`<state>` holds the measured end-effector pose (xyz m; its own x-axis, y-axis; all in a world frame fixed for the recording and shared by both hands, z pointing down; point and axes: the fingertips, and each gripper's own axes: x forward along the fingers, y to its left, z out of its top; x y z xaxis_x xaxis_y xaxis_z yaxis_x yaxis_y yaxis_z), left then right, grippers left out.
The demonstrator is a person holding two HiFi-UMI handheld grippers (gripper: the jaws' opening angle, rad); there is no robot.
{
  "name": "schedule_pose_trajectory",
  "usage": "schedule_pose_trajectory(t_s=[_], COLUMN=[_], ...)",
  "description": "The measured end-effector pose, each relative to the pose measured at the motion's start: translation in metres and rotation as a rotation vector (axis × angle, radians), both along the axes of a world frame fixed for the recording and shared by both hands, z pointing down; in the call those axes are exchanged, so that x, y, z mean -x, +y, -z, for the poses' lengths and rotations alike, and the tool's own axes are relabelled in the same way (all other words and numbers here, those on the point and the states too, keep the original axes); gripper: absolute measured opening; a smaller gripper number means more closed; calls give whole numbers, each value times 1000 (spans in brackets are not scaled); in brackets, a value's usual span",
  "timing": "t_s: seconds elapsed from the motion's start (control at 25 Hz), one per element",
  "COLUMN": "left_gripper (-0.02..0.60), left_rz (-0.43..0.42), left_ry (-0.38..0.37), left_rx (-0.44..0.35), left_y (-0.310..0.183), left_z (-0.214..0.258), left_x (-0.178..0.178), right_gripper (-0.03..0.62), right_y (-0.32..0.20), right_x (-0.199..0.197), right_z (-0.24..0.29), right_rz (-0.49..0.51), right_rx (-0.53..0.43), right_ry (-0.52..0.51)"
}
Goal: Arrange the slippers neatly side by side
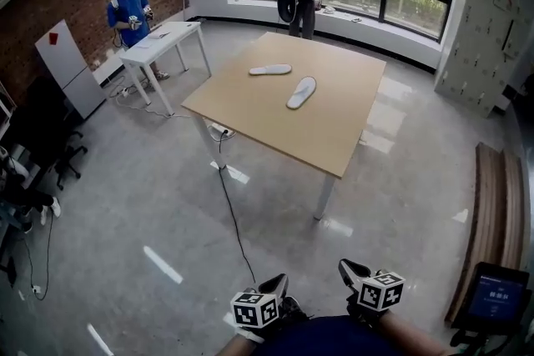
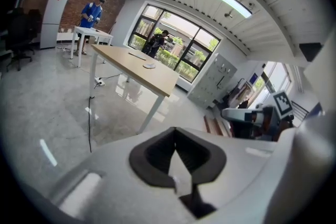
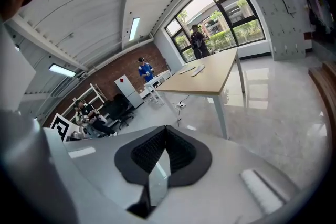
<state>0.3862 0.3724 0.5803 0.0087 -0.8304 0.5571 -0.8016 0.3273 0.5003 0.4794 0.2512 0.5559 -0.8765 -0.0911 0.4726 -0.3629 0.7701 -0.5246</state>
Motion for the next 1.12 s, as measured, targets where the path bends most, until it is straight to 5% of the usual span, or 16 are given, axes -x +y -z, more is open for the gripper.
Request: schedule_pose_trajectory(t_s=[0.52, 0.76, 1.12], left_gripper=[3, 3, 4], left_rz=[229, 368, 522], left_ry=[46, -14, -74], left_rx=[68, 72, 50], left_y=[35, 17, -32], left_z=[-27, -13, 2], left_x=[76, 143, 198], right_gripper=[6, 6, 6], right_y=[13, -18, -63], right_x=[111, 203, 276], right_z=[-20, -5, -6], right_rz=[241, 365, 510], right_rx=[43, 24, 44], right_ry=[53, -31, -71])
